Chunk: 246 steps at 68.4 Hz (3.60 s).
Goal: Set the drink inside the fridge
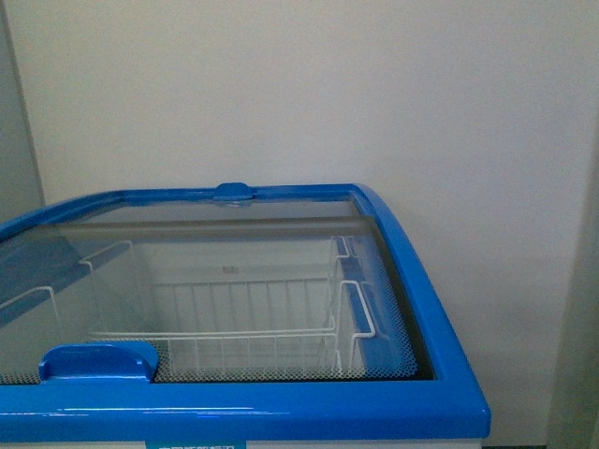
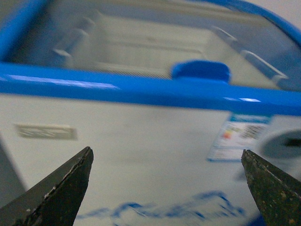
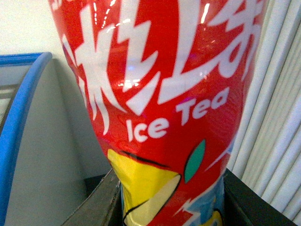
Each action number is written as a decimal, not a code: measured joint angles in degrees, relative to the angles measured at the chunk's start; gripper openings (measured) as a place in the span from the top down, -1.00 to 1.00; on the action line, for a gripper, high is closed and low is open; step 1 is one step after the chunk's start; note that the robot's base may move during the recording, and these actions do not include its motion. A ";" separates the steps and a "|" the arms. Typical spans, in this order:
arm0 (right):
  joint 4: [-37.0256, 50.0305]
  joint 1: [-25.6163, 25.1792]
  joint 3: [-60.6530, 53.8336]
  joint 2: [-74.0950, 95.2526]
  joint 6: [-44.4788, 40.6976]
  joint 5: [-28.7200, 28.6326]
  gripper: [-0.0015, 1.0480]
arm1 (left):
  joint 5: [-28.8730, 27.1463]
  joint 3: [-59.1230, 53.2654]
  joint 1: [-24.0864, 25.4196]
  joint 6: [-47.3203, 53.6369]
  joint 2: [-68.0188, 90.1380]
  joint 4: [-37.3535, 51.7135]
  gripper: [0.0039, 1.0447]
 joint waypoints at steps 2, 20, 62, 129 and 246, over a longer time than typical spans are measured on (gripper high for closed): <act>-0.02 0.02 0.00 0.00 -0.02 -0.20 0.24 | 5.49 1.33 2.45 -1.95 4.79 2.45 -0.85; 0.00 0.20 0.00 0.00 -0.02 -0.04 0.24 | 26.69 18.67 9.05 10.32 44.33 31.50 -0.85; 0.00 0.20 0.00 0.00 0.00 -0.02 0.24 | 28.65 46.86 -1.79 74.93 82.64 17.81 -0.85; 0.00 0.20 0.00 0.00 -0.02 0.09 0.24 | -11.69 73.18 -7.23 34.18 99.16 46.34 -0.85; -14.38 -0.83 63.91 82.64 -65.96 -52.15 0.25 | -21.99 -3.43 -7.96 6.34 -9.42 1.97 0.96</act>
